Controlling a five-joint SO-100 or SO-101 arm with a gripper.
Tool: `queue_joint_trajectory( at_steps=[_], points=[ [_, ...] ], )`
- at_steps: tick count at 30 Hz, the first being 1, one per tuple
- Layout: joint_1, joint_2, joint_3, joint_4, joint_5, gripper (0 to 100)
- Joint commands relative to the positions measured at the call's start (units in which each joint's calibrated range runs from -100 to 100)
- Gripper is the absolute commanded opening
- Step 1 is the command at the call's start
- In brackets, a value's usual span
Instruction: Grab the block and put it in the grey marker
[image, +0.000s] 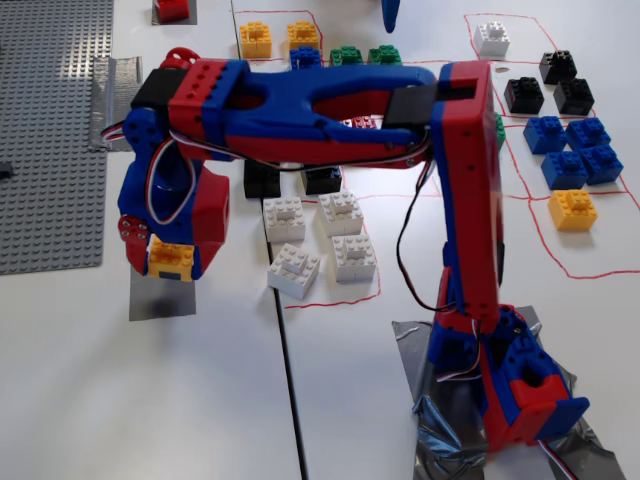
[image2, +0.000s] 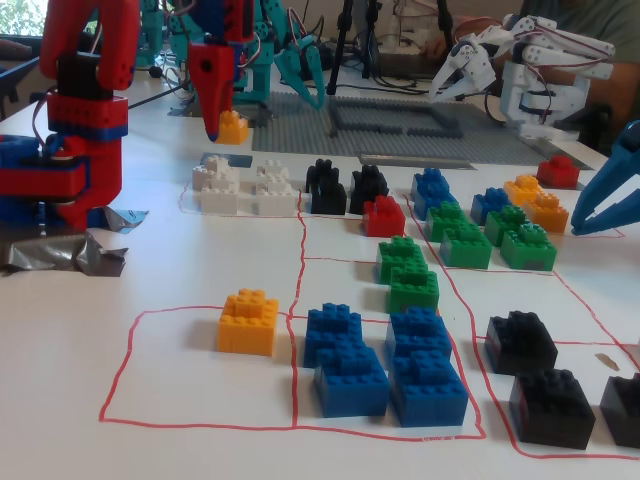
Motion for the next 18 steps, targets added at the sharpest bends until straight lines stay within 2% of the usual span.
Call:
queue_joint_trajectory(
  at_steps=[1,5,14,18],
  points=[
    [-0.7,-0.7,-5.3,-1.5,1.2,3],
    [-0.7,2.4,-7.6,-1.1,1.9,4],
    [-0.7,3.6,-9.3,0.7,-0.2,27],
    [-1.3,3.4,-11.2,3.3,-0.5,27]
  ],
)
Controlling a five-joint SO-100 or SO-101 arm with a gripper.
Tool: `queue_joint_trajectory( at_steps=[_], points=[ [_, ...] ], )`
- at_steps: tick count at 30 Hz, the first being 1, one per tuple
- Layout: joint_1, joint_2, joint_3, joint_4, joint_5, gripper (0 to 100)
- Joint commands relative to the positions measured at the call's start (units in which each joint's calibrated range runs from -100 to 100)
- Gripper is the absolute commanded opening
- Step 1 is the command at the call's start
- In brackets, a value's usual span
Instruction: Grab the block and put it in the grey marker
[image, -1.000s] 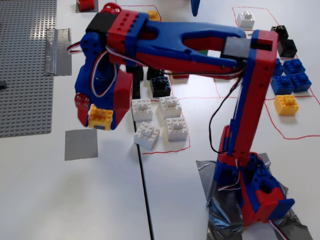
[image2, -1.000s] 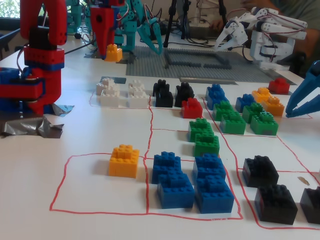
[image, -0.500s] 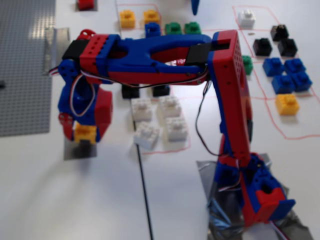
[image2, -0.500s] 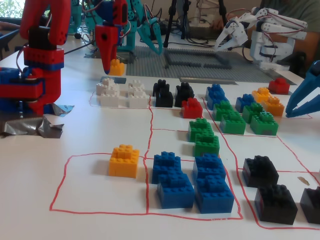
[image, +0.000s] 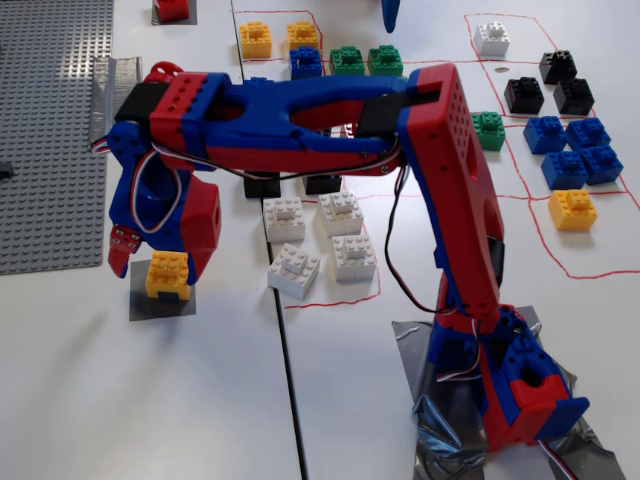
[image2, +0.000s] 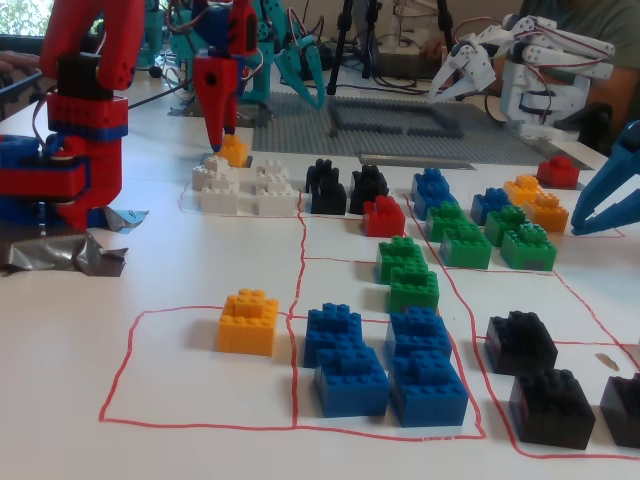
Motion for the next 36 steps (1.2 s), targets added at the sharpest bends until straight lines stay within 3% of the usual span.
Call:
queue_joint_trajectory(
  at_steps=[1,5,10,18,24,36],
  points=[
    [-1.2,-2.4,-6.0,2.8,0.0,26],
    [-1.0,-5.6,-8.0,5.6,-0.5,27],
    [0.1,-10.3,-11.1,9.3,-0.3,13],
    [2.7,-18.9,-10.9,16.4,-0.2,0],
    [8.3,-23.6,-11.4,21.4,-1.2,0],
    [29.5,-35.0,-4.6,22.1,1.1,0]
  ],
)
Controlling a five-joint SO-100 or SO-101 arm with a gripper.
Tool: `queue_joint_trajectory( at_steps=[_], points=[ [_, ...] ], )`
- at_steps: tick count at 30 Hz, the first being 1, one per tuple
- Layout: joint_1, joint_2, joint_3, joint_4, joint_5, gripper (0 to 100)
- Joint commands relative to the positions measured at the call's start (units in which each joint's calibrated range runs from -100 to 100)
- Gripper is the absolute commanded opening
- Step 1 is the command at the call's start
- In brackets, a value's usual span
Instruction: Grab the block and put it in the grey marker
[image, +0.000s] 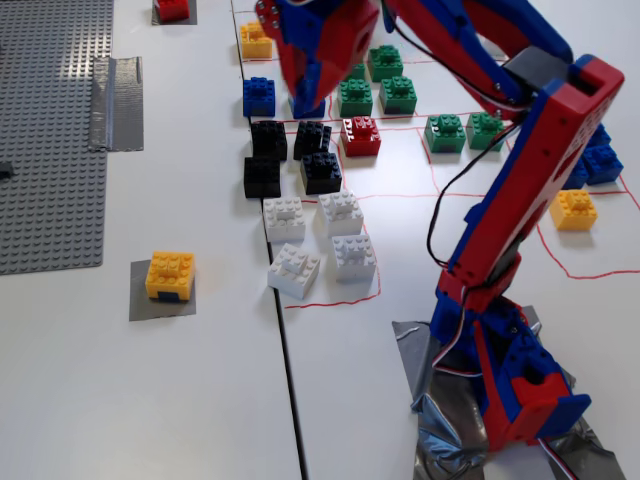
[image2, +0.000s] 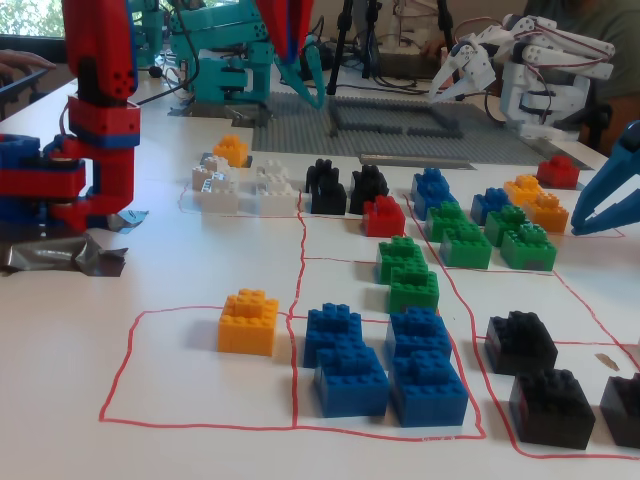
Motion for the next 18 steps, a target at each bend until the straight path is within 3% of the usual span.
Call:
queue_joint_trajectory(
  at_steps=[1,7,18],
  points=[
    [5.3,-6.3,-0.5,1.0,1.4,0],
    [15.9,-10.0,2.8,1.2,3.0,0],
    [26.8,-14.7,15.0,-3.3,2.5,0]
  ],
)
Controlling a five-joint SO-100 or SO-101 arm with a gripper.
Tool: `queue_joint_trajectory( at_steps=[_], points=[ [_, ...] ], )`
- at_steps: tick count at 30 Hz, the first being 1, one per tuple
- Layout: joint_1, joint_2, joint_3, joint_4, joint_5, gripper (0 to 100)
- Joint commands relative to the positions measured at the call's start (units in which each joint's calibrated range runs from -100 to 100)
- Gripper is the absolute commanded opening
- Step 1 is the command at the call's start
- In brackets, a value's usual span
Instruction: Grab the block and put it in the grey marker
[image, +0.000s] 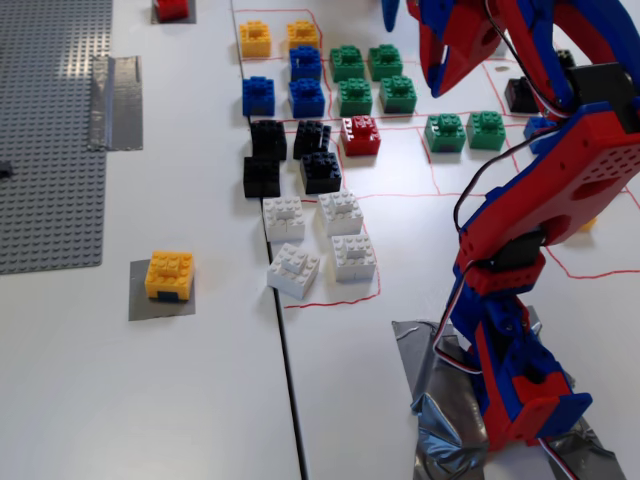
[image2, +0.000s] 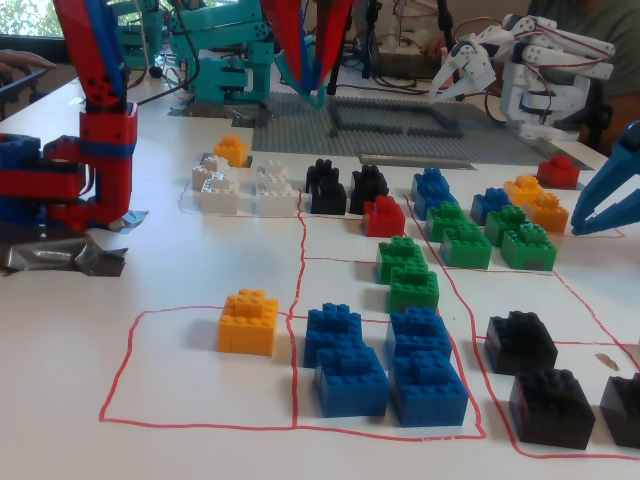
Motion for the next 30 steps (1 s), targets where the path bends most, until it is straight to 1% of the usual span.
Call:
queue_joint_trajectory(
  at_steps=[1,11,17,30],
  points=[
    [3.3,-3.5,0.4,-2.4,0.0,0],
    [11.4,-3.3,10.7,-14.0,0.6,0],
    [13.2,-3.0,14.7,-20.5,-1.2,0],
    [14.0,-2.0,17.8,-25.6,-3.3,0]
  ],
)
